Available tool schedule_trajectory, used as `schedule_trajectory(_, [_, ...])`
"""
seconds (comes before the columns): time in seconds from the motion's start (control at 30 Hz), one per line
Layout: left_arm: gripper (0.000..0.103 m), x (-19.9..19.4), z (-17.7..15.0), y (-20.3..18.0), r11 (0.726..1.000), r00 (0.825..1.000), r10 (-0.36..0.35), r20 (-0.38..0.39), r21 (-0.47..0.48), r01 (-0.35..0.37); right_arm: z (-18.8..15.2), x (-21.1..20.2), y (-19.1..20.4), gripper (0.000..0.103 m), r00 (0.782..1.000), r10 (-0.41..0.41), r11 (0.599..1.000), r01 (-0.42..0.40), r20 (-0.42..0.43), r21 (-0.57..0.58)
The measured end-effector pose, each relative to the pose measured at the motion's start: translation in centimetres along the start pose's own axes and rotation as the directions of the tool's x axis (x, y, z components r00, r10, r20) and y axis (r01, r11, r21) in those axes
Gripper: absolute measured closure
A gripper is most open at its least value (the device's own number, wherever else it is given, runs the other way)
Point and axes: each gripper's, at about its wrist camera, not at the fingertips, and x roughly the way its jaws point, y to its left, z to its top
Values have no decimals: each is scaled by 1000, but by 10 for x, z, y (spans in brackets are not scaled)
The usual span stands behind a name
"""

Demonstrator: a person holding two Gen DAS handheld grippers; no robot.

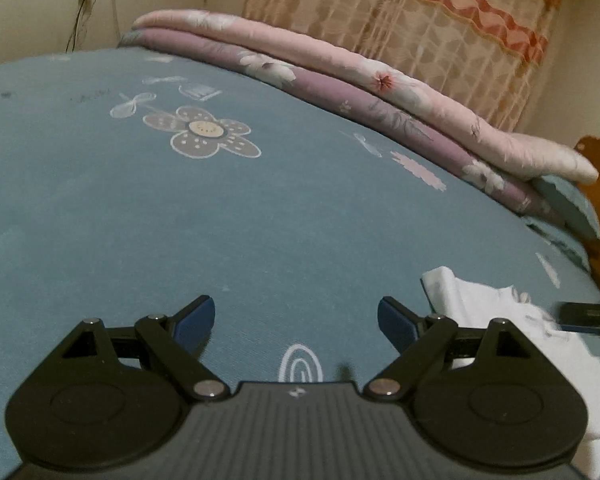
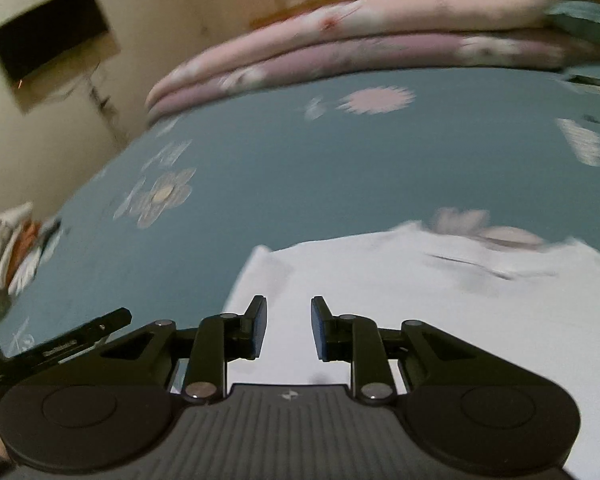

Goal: Fold clothes

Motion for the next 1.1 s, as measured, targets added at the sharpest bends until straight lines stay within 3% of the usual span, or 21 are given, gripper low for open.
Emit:
schedule_trajectory(0.1, [14,5,2,-1,1000,999,-22,-34,3,22,9,41,14,76,999,7,1000,-7,-44,-12])
schedule_trajectory(0.3, [14,13,4,6,983,974,-186,-127,-30,183,8,105,22,80,993,-58,998,59,-107,6])
schedule_trajectory(0.43, [13,14,2,6,974,965,-226,-135,-45,222,12,124,26,81,996,-57,998,55,-73,-32])
schedule_trajectory(0.63, [13,10,1,10,971,966,-232,-115,-82,224,7,89,37,80,998,-24,997,19,-56,-79])
schedule_trajectory(0.8, [11,12,2,20,961,961,-254,-113,-141,238,-24,66,39,80,985,48,992,-66,-164,-106])
schedule_trajectory(0.93, [11,13,2,19,959,958,-262,-115,-142,245,-32,60,43,64,980,101,989,-118,-170,-90])
schedule_trajectory(1.03, [11,13,2,18,961,959,-257,-117,-140,240,-37,55,46,64,975,140,985,-155,-171,-78])
schedule_trajectory(1.1, [11,13,2,18,961,959,-256,-118,-139,240,-35,47,41,64,981,129,989,-138,-147,-53])
